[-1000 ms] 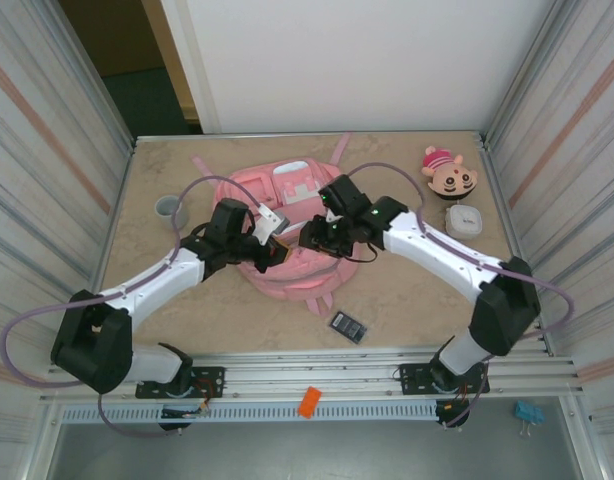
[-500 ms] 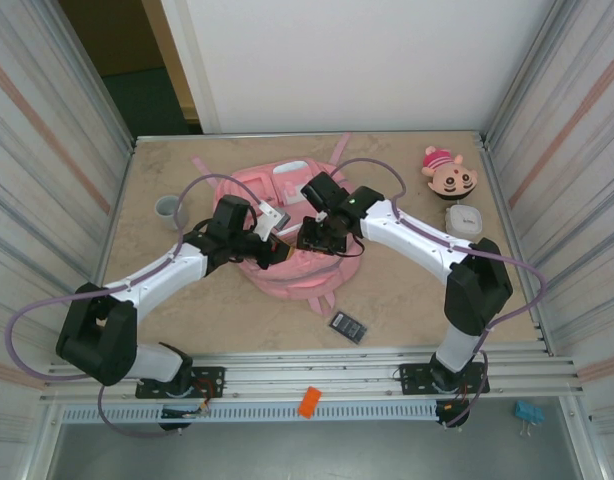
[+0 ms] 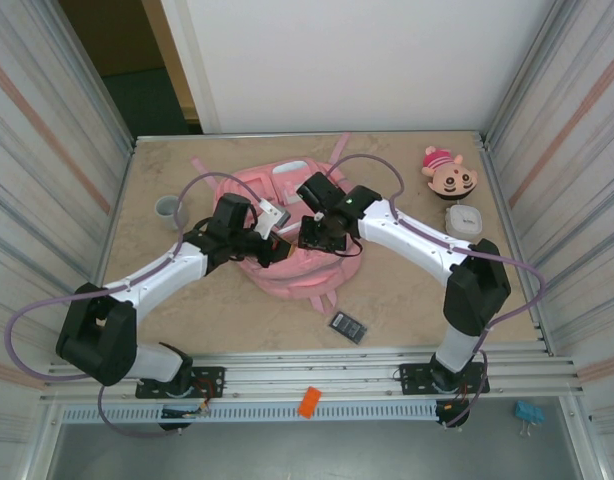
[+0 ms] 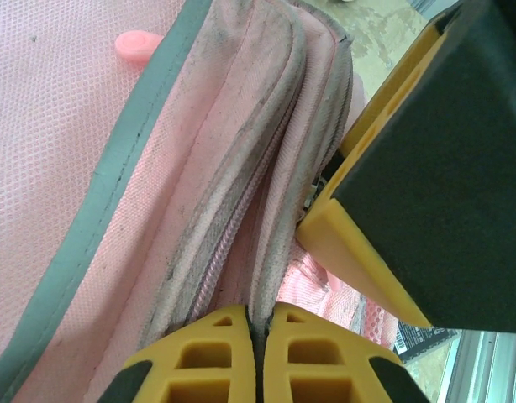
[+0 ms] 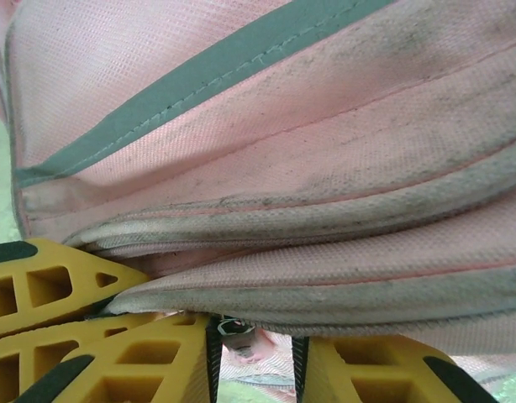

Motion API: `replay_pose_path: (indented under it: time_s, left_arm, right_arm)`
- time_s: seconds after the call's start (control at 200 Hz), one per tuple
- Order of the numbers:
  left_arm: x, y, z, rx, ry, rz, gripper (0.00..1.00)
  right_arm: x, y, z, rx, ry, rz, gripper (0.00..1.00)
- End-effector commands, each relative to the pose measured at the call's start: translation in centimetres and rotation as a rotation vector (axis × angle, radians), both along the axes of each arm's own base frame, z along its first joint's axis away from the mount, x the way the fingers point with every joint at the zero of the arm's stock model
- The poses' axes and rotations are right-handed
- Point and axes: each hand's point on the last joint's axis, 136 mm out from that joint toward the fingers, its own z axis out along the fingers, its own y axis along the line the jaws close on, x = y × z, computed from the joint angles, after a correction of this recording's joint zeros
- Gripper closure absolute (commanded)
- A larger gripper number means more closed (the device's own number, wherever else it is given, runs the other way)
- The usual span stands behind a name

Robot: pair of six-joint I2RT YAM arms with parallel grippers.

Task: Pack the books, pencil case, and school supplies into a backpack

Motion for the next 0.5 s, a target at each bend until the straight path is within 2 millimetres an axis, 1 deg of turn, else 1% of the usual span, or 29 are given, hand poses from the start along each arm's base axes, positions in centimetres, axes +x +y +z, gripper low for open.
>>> replay_pose_path:
  time_s: [0.0,0.07,0.16,0.215,0.336,0.411,0.496]
  left_arm:
    - [0.9,-0.8,3.4,-0.075,-0.064,-0.001,1.0]
    - [1.0,-0.6,3.3,-0.069,-0.066,0.008,1.0]
    - [1.0,-0.5,3.2,-0.06,-0.07,0.01,1.0]
    - [1.0,-0.5,3.3,-0.058,-0.073,0.01,1.0]
    - [1.0,-0.5,3.3,-0.057,-0.078,0.009,1.0]
    - [1.1,-0.5,3.3,-0.057,-0.078,0.012,1.0]
    - [1.1,-0.5,3.3,-0.059,-0.077,0.01,1.0]
  right_arm:
    - [0.8,-1.4,-0.4,-0.121,-0.043,-0.014,0.77]
    - [0.9,-1.8,-0.4,-0.147,-0.053,-0.013,0.86]
    - [1.1,-2.7,-0.2,-0.172,-0.067,-0.02,0.91]
    - [1.2,-3.0,-0.2,-0.173,-0.064,-0.024,0.92]
    - [1.3,-2.9,-0.7,-0.141,-0.04,-0.022,0.91]
    - [1.3,-2.3,-1.0,-0.107,-0.033,-0.002,0.87]
    - [1.2,-1.1,-1.2,-0.05,-0.028,0.036,0.78]
